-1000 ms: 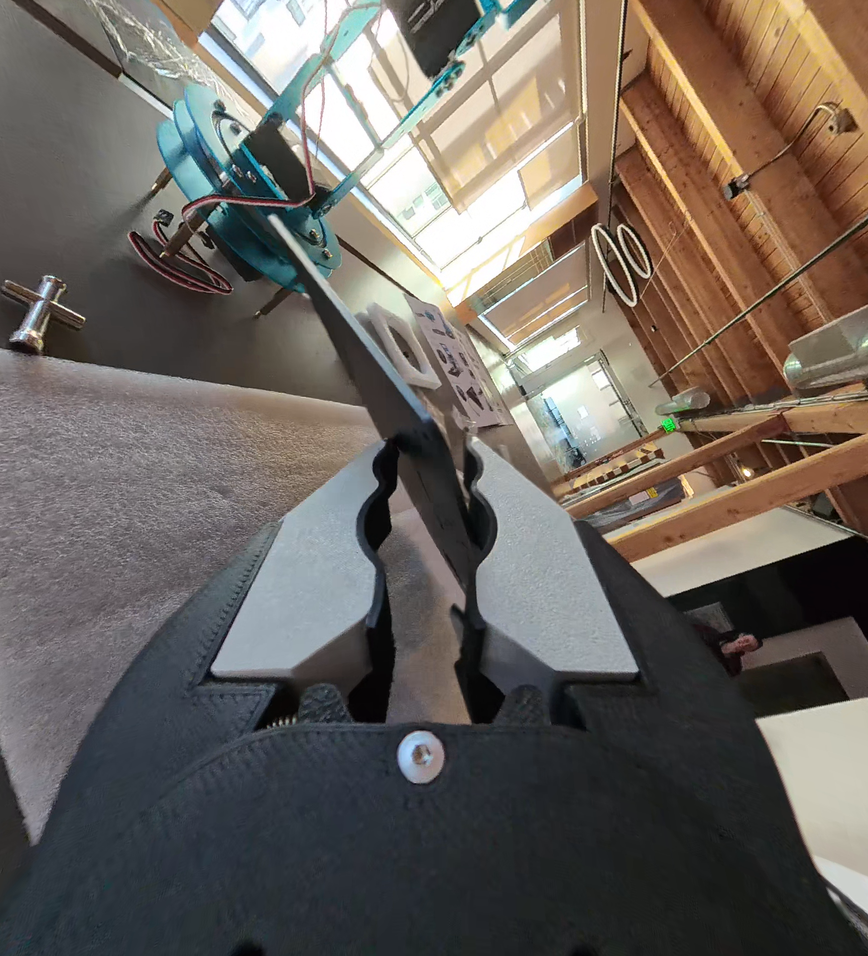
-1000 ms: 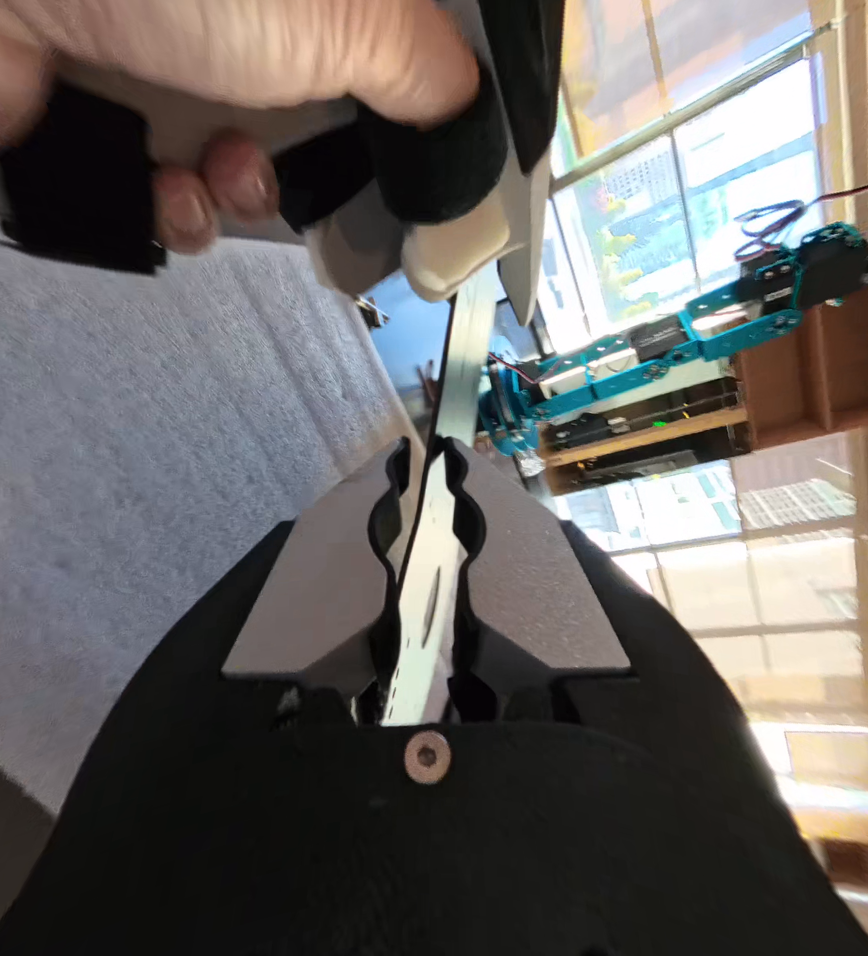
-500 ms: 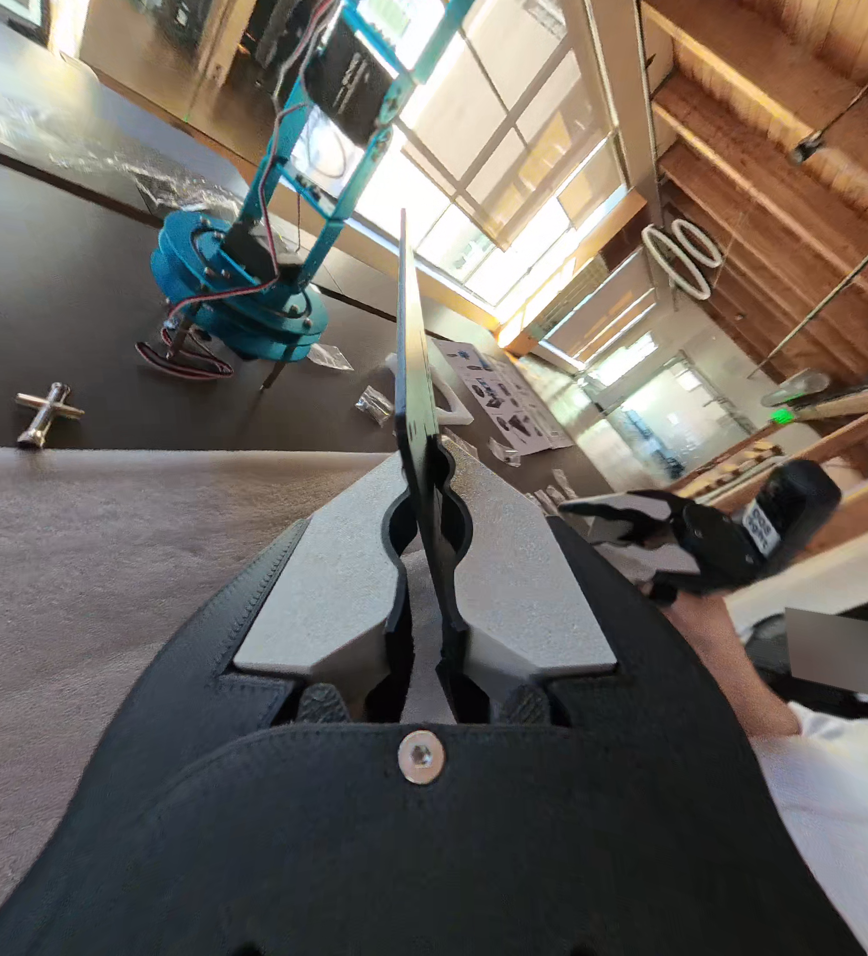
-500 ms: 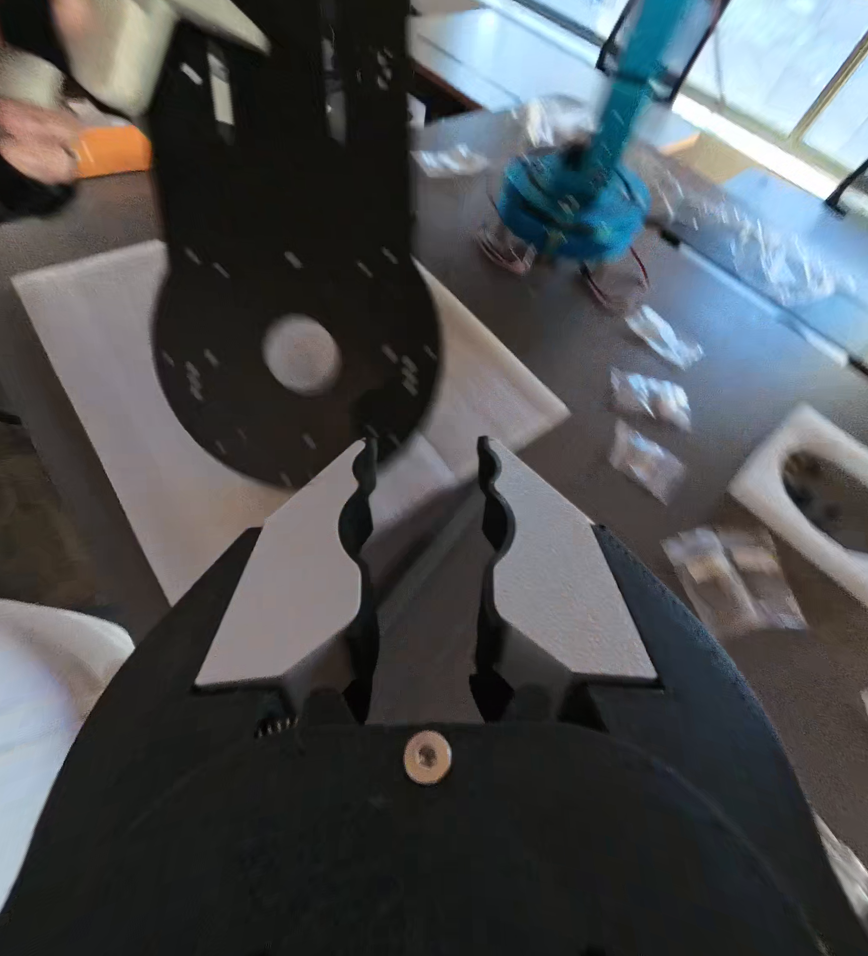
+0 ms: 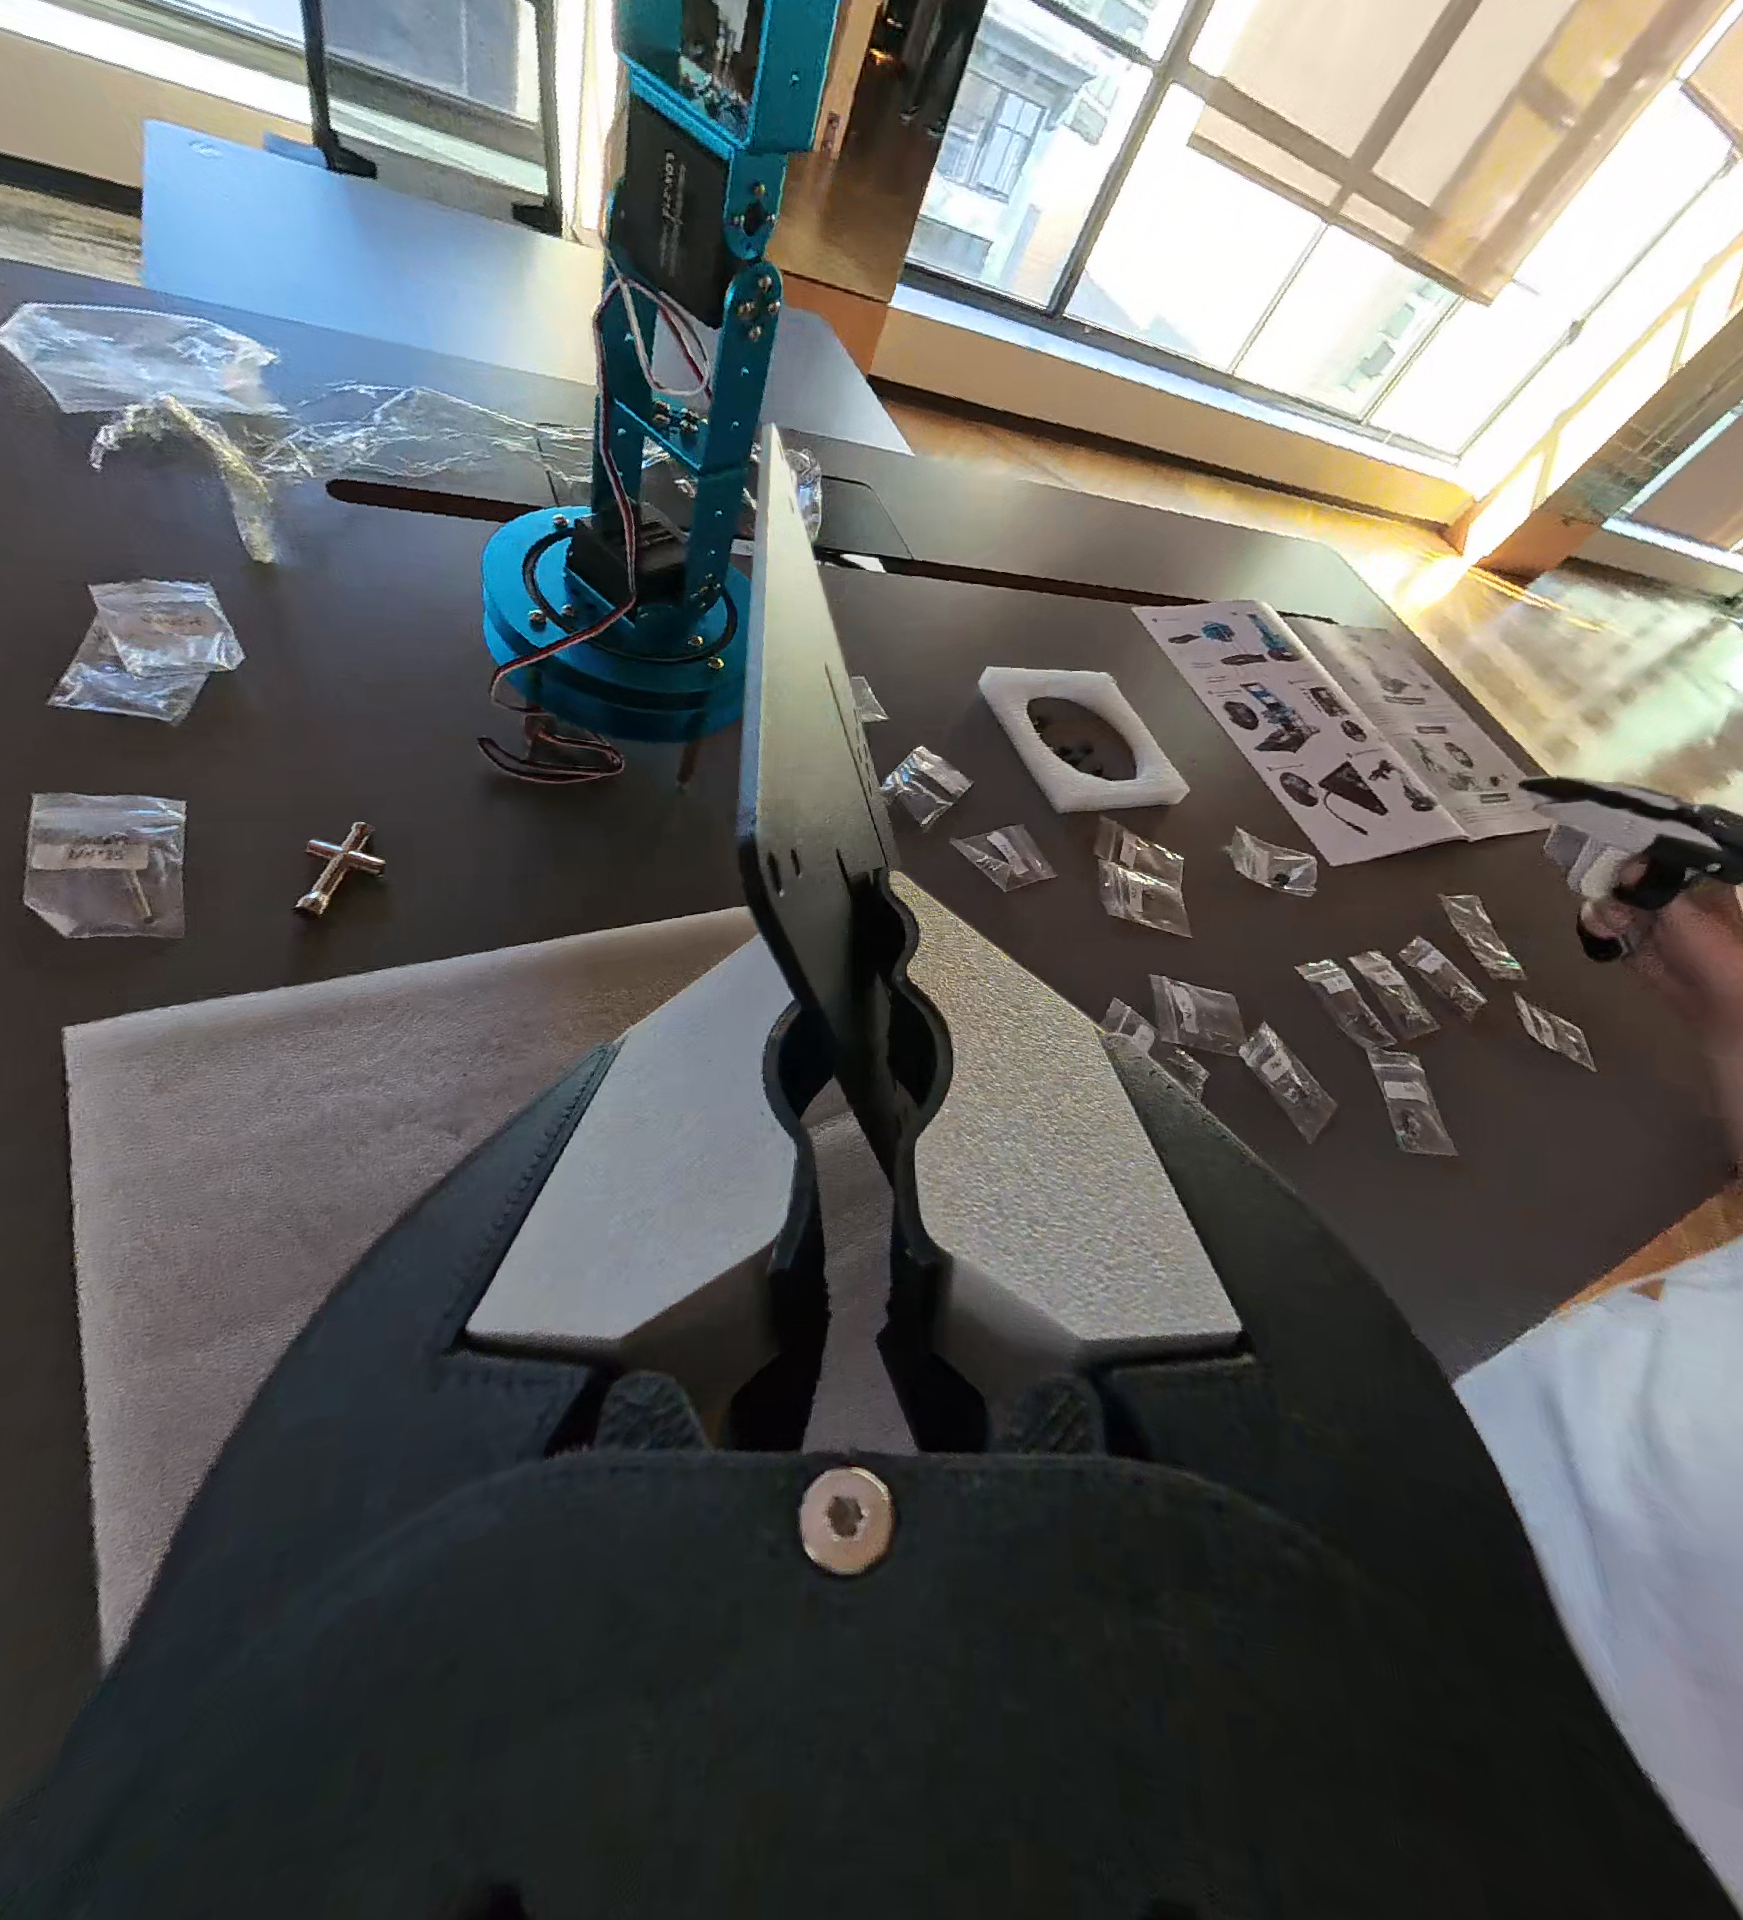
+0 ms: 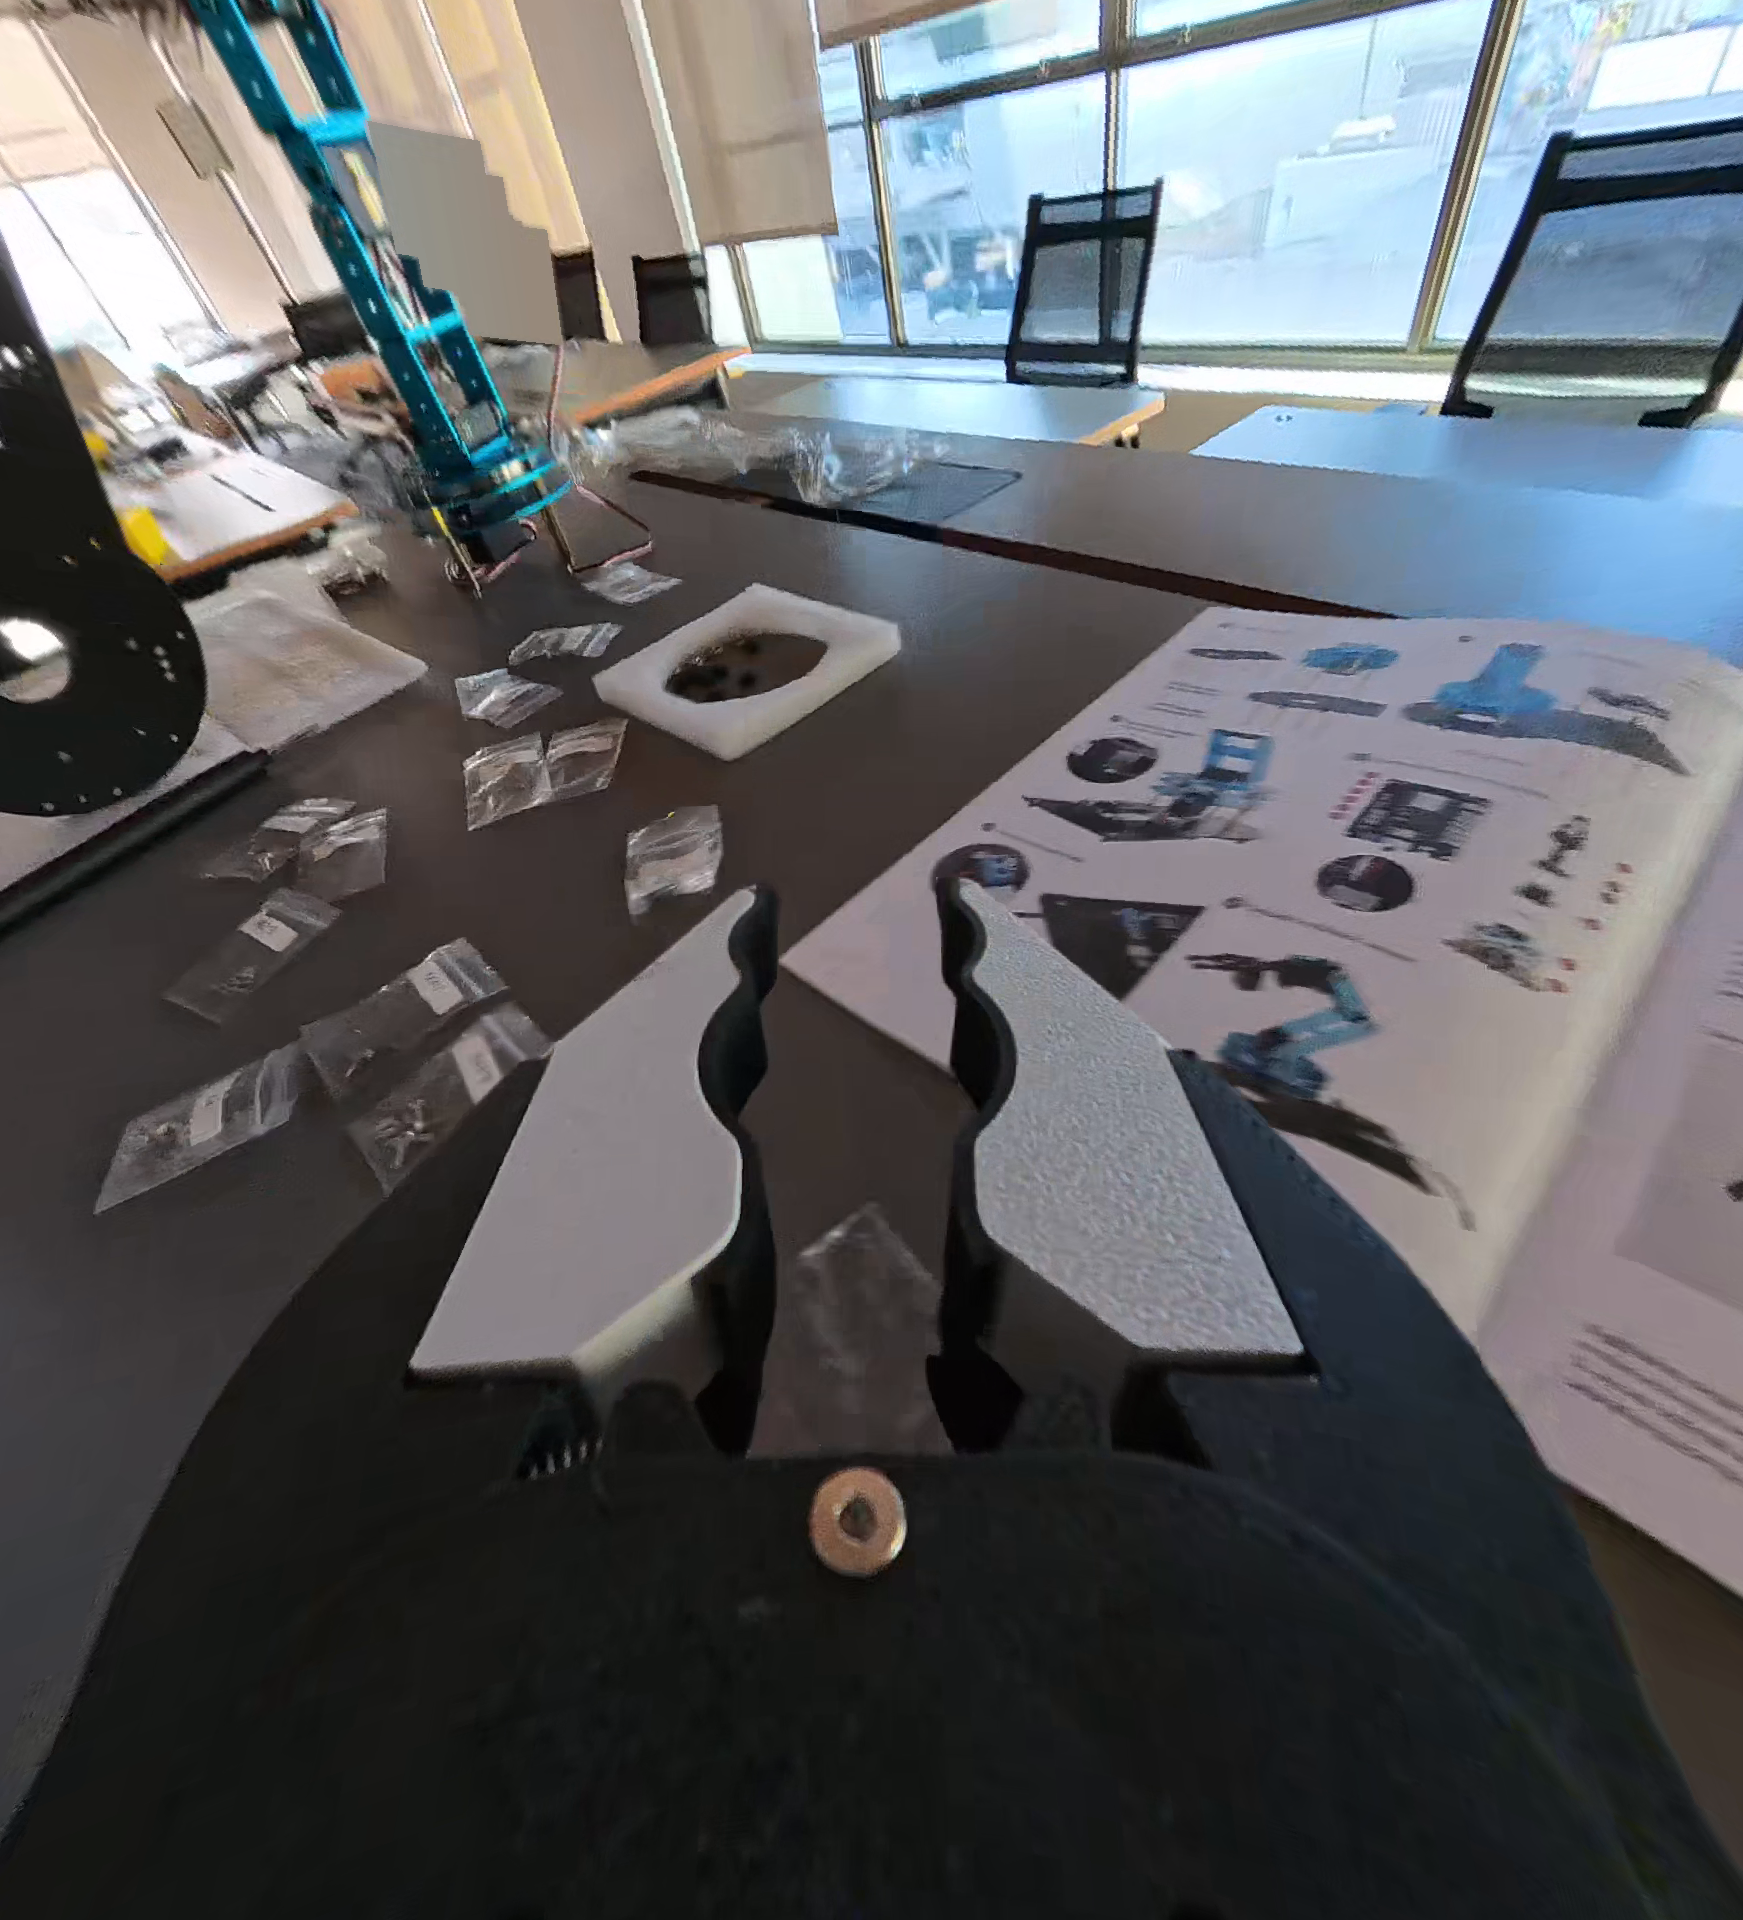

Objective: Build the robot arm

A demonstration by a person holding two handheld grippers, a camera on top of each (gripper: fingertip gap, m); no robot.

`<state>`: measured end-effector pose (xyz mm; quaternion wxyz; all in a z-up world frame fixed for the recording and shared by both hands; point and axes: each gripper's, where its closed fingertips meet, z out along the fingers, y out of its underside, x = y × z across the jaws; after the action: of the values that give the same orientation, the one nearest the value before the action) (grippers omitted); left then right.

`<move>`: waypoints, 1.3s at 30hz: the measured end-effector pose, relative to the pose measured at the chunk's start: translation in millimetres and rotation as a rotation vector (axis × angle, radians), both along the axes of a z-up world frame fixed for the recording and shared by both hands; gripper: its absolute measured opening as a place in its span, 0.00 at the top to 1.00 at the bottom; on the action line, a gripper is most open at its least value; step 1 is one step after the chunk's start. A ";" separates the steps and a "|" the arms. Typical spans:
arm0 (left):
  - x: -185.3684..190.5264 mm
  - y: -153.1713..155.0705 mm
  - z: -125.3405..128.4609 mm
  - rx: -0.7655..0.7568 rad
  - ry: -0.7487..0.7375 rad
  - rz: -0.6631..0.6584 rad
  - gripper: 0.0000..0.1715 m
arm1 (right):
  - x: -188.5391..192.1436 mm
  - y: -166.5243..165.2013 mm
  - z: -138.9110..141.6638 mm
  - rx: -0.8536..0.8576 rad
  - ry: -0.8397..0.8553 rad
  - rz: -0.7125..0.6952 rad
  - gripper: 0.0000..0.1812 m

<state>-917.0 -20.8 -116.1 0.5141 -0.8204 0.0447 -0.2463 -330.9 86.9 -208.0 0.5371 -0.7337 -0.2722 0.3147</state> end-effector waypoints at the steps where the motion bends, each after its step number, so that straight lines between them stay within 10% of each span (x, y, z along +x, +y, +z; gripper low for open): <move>1: -1.9 -0.2 -1.2 -0.003 0.003 0.007 0.99 | 11.6 6.1 1.0 0.001 0.042 0.012 0.83; 18: -12.0 11.7 -10.7 -0.028 -0.065 0.050 1.00 | 73.6 50.1 -4.5 -0.122 0.406 -0.070 0.97; 22: -17.4 9.9 -14.7 -0.054 -0.056 0.070 0.99 | 65.0 64.4 -7.3 -0.206 0.231 0.000 0.91; 27: -14.3 11.1 -13.3 -0.055 -0.045 0.040 0.99 | 50.7 85.9 -24.7 -0.308 -0.231 0.414 0.73; 31: -14.4 13.5 -14.1 -0.053 -0.055 0.026 0.99 | 40.6 147.4 -28.8 -0.333 -0.452 0.706 0.68; 39: -18.1 16.9 -18.1 -0.065 -0.067 0.030 0.99 | 44.5 305.3 -64.9 -0.727 -0.498 0.790 0.78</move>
<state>-935.2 -4.0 -134.2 0.4919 -0.8286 0.0070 -0.2672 -286.3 392.2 -272.9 0.0134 -0.7655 -0.5173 0.3824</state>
